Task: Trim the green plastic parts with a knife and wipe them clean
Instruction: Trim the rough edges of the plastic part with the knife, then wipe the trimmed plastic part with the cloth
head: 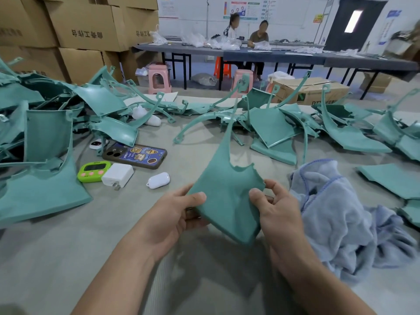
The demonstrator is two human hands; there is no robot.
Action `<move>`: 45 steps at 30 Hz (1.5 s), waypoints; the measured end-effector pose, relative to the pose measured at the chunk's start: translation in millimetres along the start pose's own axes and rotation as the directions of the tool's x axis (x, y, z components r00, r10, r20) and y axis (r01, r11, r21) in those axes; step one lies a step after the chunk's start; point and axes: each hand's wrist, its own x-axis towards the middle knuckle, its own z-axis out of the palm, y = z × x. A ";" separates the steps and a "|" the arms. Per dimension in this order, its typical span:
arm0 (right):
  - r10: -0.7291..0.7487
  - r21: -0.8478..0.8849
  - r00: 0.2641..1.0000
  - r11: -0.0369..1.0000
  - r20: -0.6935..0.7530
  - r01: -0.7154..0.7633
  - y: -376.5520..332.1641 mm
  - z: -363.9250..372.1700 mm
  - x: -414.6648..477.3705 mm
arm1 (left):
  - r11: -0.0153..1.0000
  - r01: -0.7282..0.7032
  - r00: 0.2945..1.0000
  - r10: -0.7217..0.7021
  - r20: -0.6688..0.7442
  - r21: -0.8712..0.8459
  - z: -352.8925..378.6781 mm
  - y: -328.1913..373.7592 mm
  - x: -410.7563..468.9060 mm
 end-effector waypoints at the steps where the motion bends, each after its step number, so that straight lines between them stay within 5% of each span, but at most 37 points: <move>1: 0.013 0.015 1.000 1.000 -0.007 -0.013 -0.7 0.3 0.0 | 0.999 -0.002 0.999 0.003 0.032 -0.040 0.3 0.0 -0.5; 6: 0.085 0.080 0.972 0.991 0.219 -0.105 -4.0 10.7 -10.6 | 0.992 -0.037 0.995 0.047 0.090 -0.118 8.6 -0.8 -3.0; 10: -0.035 -0.107 0.986 0.993 0.166 0.053 -10.4 3.2 -9.2 | 0.970 -0.149 0.971 0.107 -0.213 -0.192 8.9 0.0 1.8; 13: -0.325 -0.673 0.944 0.686 0.057 0.277 -15.6 -15.3 -0.2 | 0.933 -0.272 0.887 0.148 -0.437 -0.237 -2.3 4.8 8.2; 17: -0.487 -0.810 0.873 0.505 0.019 0.299 -30.8 -33.6 5.0 | 0.886 -0.452 0.726 0.301 -0.619 -0.100 -9.8 9.3 11.1; 19: -0.556 -0.953 0.830 0.232 0.036 0.196 -36.4 -46.3 10.9 | 0.877 -0.476 0.642 0.401 -0.653 0.070 -8.2 6.6 10.5; 21: -0.455 -1.000 0.891 0.026 -0.004 0.008 -42.1 -62.1 18.1 | 0.859 -0.450 0.586 0.490 -0.645 0.243 -4.8 4.6 8.6; 23: -0.209 -0.995 0.973 -0.020 -0.094 -0.100 -44.3 -72.5 22.2 | 0.812 -0.383 0.557 0.584 -0.590 0.441 -1.8 0.9 7.8; 26: -0.089 -0.983 0.995 0.181 -0.054 -0.037 -51.7 -76.0 29.1 | 0.748 -0.258 0.582 0.626 -0.519 0.612 3.0 -7.1 8.5; 29: -0.420 -0.856 0.902 0.426 0.099 0.292 -53.3 -64.3 20.0 | 0.670 -0.266 0.625 0.667 -0.405 0.693 6.9 -18.6 11.2; 32: -0.600 -0.620 0.770 0.524 0.217 0.584 -54.6 -21.9 -10.2 | 0.793 -0.393 0.737 0.574 -0.355 0.467 10.9 -18.4 12.8; 36: -0.466 -0.464 0.828 0.686 0.312 0.560 -34.9 33.3 -24.5 | 0.863 -0.465 0.835 0.502 -0.225 0.199 12.7 -16.8 15.6; 42: -0.304 -0.482 0.856 0.724 0.419 0.493 -28.8 71.5 -15.3 | 0.844 -0.489 0.779 0.536 -0.327 0.218 14.6 -7.7 7.8; 45: -0.283 -0.596 0.871 0.642 0.401 0.483 -40.8 82.6 -7.2 | 0.844 -0.461 0.749 0.535 -0.390 0.274 13.1 -6.7 7.9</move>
